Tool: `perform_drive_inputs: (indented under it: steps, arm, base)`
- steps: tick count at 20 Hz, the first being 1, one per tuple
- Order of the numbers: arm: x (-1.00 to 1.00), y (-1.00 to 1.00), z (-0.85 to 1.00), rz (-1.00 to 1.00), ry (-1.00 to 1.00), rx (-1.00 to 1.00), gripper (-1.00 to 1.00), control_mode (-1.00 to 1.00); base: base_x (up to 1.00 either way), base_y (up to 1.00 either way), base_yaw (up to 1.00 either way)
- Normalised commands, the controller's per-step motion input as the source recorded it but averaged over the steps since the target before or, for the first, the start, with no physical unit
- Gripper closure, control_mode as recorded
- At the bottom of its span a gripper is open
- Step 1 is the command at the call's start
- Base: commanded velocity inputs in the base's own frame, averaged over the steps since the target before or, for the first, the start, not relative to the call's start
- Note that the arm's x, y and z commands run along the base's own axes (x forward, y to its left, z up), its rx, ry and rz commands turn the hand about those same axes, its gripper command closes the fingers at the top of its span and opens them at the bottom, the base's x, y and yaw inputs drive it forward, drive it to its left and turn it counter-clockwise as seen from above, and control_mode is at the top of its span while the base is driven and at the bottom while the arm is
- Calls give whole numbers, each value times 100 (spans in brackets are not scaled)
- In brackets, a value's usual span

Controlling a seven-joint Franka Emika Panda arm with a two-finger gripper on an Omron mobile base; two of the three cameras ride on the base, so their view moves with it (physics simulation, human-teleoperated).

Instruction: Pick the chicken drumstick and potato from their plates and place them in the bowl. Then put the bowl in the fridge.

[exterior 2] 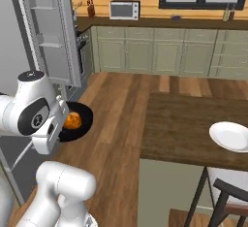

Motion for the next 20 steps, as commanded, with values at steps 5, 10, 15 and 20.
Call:
perform_drive_inputs:
  steps: [5,10,15,20]
  arm:
    - [0,0,0,0,0,0,100,100]
    - [0,0,0,0,0,0,100,100]
    - [0,0,0,0,0,0,100,100]
    - [0,0,0,0,0,0,100,100]
  base:
    - [48,-14,9]
    - [87,-29,7]
    - [99,-17,15]
    - [86,-19,18]
